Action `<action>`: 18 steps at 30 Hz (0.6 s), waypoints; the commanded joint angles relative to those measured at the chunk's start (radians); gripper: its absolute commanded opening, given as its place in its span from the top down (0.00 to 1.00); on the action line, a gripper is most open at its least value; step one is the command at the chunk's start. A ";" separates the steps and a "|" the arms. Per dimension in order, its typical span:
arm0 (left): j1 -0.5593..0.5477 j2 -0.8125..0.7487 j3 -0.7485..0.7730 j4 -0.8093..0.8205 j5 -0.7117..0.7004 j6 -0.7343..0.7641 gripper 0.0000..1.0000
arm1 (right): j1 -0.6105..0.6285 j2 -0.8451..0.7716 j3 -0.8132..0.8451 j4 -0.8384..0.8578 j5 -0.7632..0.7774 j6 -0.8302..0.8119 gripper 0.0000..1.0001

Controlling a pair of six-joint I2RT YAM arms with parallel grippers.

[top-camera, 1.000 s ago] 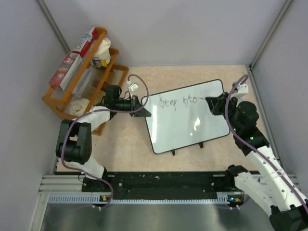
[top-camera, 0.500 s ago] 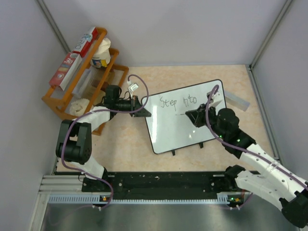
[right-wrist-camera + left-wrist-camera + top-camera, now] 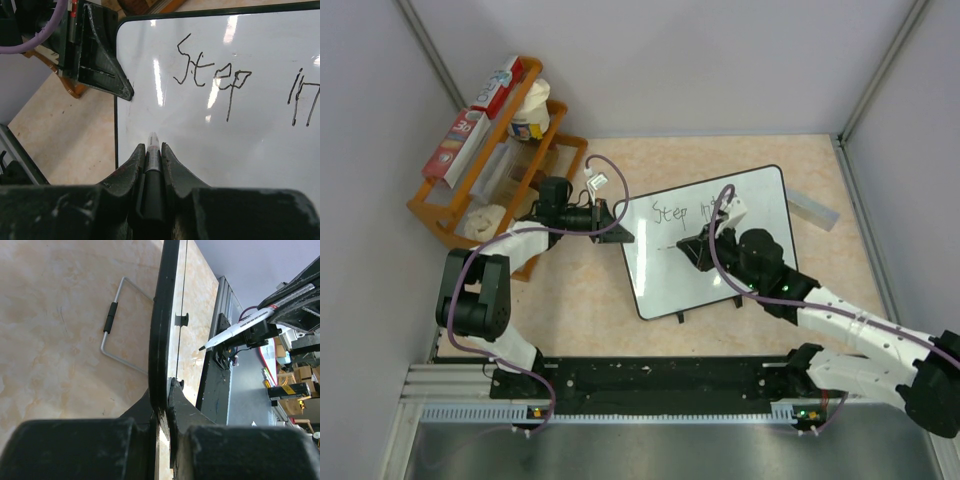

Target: Write a sentence on the whiteboard

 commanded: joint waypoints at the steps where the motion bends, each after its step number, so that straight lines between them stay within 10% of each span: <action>1: -0.032 0.018 -0.045 -0.002 -0.148 0.208 1.00 | 0.034 0.021 0.046 0.069 0.060 -0.013 1.00; 18: -0.032 0.020 -0.043 -0.009 -0.152 0.211 1.00 | 0.032 0.054 0.017 0.055 0.115 -0.036 1.00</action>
